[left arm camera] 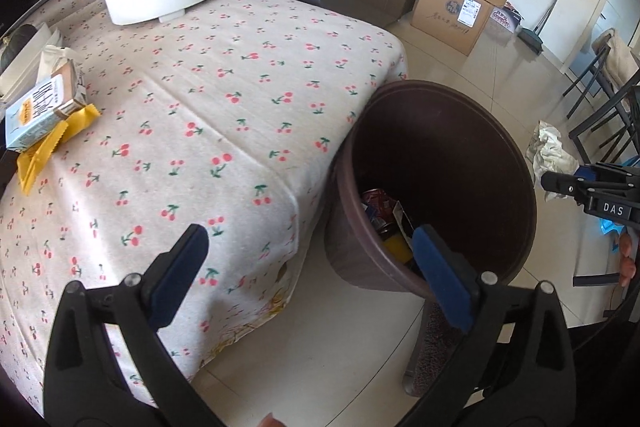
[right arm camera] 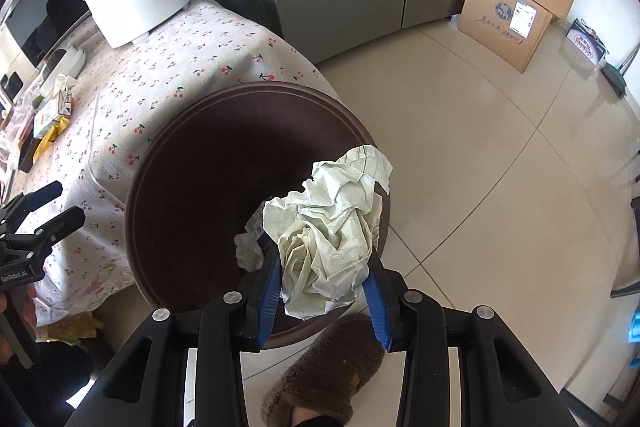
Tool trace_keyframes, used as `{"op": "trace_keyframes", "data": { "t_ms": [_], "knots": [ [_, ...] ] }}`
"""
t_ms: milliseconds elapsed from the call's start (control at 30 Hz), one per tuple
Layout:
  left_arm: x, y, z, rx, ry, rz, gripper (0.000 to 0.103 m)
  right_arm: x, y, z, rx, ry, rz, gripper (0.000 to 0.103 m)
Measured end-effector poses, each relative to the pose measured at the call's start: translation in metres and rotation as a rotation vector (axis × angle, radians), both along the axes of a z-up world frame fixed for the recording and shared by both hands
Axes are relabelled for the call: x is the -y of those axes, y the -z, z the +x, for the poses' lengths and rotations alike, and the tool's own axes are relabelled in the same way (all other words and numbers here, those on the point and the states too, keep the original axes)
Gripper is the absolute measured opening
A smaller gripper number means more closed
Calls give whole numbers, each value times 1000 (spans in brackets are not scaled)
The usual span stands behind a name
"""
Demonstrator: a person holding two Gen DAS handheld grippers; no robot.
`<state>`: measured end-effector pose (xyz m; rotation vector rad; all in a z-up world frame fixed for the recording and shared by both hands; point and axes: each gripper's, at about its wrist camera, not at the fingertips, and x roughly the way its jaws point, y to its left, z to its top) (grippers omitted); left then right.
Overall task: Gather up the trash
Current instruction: 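Open the left tool over the bin to drop the bag while the right tool drops the paper, then reach the right tool to the blue milk carton and grasp it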
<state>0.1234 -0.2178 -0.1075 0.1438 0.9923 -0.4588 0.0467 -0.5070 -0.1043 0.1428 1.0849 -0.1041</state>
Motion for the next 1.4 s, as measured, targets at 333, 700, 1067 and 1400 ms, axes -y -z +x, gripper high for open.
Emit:
{"op": "trace_keyframes", "data": {
  "t_ms": [333, 700, 1067, 1400],
  "knots": [
    [-53, -17, -2, 11, -79, -3, 102, -33, -9, 26, 3, -10, -29, 53],
    [-115, -30, -5, 7, -180, -10, 102, -87, -33, 50, 33, -75, -41, 95],
    [-176, -39, -4, -52, -286, -92, 102, -160, -57, 74, 110, -148, -41, 103],
    [-248, -38, 6, -69, -456, -16, 102, -233, -65, 102, 134, -218, 2, 103]
  ]
}}
